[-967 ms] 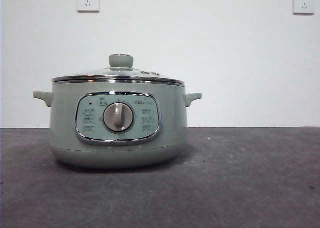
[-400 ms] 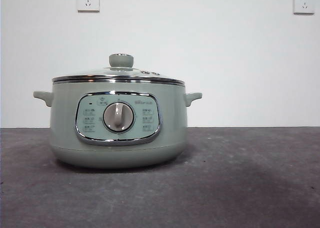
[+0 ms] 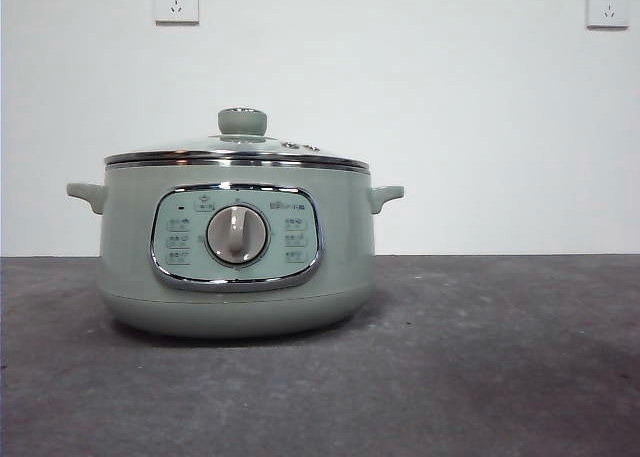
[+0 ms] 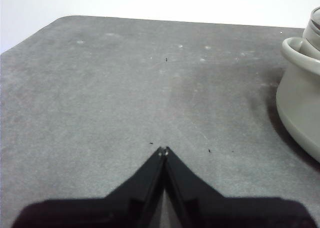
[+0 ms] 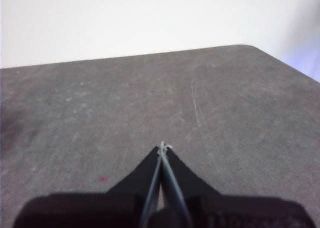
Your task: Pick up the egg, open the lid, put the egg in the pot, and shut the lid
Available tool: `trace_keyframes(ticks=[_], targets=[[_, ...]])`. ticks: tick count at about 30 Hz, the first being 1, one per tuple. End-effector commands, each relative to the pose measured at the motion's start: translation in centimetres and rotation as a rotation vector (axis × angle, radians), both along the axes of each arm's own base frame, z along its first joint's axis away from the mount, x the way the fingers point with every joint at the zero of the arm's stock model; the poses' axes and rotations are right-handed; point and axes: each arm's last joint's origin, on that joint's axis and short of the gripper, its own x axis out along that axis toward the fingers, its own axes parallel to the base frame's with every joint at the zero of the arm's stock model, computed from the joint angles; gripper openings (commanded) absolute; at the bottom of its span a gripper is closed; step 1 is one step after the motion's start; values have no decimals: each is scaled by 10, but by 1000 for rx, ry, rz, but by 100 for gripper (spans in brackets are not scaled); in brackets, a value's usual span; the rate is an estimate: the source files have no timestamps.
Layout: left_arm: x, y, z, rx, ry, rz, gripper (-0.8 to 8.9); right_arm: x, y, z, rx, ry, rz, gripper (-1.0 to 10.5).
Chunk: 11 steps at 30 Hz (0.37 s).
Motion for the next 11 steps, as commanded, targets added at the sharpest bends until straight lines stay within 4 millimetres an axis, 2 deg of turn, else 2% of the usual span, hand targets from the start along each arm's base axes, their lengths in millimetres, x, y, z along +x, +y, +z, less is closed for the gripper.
trace_keyframes(ticks=[1, 11], targets=[[1, 1, -4, -4, 8, 8, -3, 1, 0, -5, 9, 5, -3, 2], [1, 1, -5, -5, 17, 8, -4, -2, 0, -18, 0, 143, -5, 3]])
